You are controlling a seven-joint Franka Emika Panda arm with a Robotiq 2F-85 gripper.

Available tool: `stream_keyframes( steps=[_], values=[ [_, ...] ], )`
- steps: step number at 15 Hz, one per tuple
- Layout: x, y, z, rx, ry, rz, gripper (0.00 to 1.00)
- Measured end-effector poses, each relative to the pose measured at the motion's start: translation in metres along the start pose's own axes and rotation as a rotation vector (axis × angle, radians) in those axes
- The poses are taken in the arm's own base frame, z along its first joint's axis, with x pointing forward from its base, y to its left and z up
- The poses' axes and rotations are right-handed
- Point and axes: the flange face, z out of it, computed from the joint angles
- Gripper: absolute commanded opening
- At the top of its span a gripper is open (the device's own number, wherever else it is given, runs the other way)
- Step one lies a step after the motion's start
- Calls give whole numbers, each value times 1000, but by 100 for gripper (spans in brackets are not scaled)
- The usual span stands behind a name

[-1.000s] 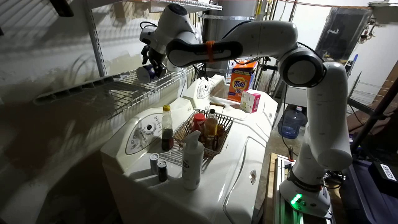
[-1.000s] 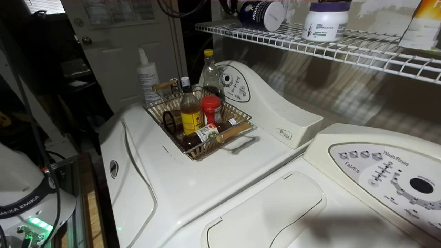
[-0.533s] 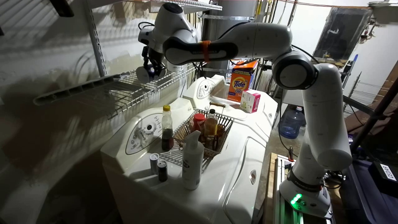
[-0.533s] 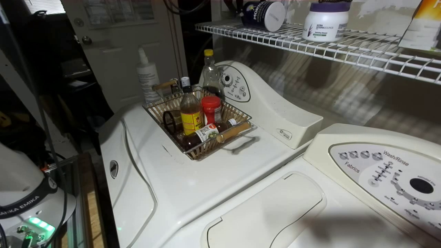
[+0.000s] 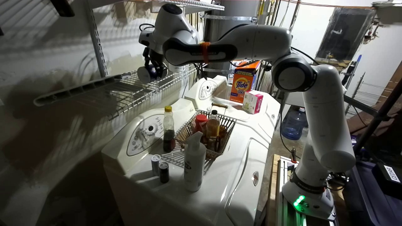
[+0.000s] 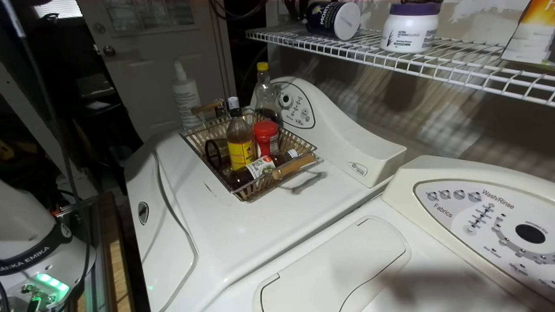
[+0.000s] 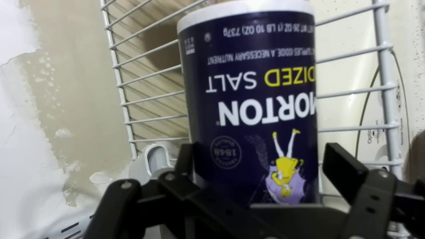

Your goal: Place the salt cellar vertically upright

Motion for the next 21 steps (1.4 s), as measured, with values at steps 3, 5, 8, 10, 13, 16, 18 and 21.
stream_keyframes(
  steps=[3, 5, 8, 10, 13, 16, 18, 21],
  values=[
    [-1, 2, 6, -3, -5, 2, 100],
    [-2, 4, 10, -4, -8, 5, 100],
    [-2, 4, 19, -1, -15, 6, 74],
    [-2, 6, 20, -3, -16, 8, 68],
    [-4, 9, 19, -1, -8, 34, 64],
    [-12, 15, 15, 3, 23, 117, 64],
    [-19, 20, 10, 6, 55, 192, 64],
    [-30, 30, 0, 4, 121, 323, 64]
  ],
)
